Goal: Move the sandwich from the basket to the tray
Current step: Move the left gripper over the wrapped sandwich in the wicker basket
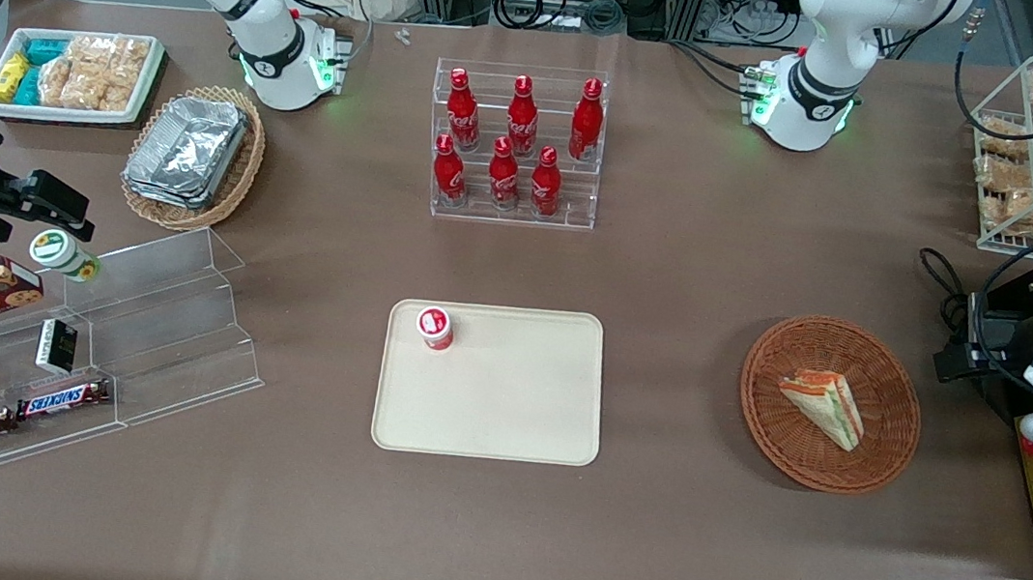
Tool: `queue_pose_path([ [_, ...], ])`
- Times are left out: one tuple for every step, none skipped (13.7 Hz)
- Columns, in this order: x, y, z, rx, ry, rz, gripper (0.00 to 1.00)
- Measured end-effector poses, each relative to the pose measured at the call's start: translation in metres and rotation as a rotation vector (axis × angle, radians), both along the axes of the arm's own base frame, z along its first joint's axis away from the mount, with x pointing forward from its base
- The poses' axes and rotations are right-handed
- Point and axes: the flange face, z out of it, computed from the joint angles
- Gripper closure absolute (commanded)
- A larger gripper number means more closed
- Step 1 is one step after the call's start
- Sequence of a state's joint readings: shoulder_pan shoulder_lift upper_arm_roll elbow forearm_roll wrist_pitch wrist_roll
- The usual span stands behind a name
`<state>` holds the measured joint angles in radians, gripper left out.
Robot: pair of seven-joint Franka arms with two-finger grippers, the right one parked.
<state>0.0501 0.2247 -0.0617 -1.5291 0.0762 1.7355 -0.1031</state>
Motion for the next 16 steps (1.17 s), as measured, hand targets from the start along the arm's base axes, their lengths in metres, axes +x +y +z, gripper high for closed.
queue_pose_path([
  [0.0, -0.002, 0.001, 0.0, -0.001, -0.003, 0.0],
  [0.0, -0.002, 0.001, 0.0, -0.002, -0.004, 0.0],
  [0.0, -0.003, 0.002, 0.0, -0.004, -0.005, 0.0],
  [-0.001, -0.003, 0.002, 0.0, -0.003, -0.006, 0.0],
  [-0.001, -0.003, 0.002, 0.0, 0.0, -0.008, 0.0],
  [-0.001, -0.003, 0.0, 0.0, 0.005, -0.009, 0.0],
  [-0.001, -0.003, -0.003, 0.0, 0.014, -0.011, 0.0],
  [-0.001, -0.004, -0.01, 0.0, 0.027, -0.012, 0.0],
  [0.0, -0.004, -0.017, 0.0, 0.04, -0.013, 0.0],
  [0.001, -0.004, -0.026, -0.001, 0.051, -0.014, 0.0],
  [0.001, -0.005, -0.037, -0.001, 0.06, -0.015, 0.0],
  [0.002, -0.005, -0.052, -0.002, 0.059, -0.014, 0.0],
  [0.002, -0.006, -0.072, -0.003, 0.051, -0.001, 0.0],
  [0.001, -0.007, -0.091, -0.004, 0.044, 0.023, 0.0],
  [0.0, -0.009, -0.107, -0.005, 0.041, 0.045, 0.0],
  [-0.002, -0.011, -0.119, -0.006, 0.045, 0.057, 0.0],
])
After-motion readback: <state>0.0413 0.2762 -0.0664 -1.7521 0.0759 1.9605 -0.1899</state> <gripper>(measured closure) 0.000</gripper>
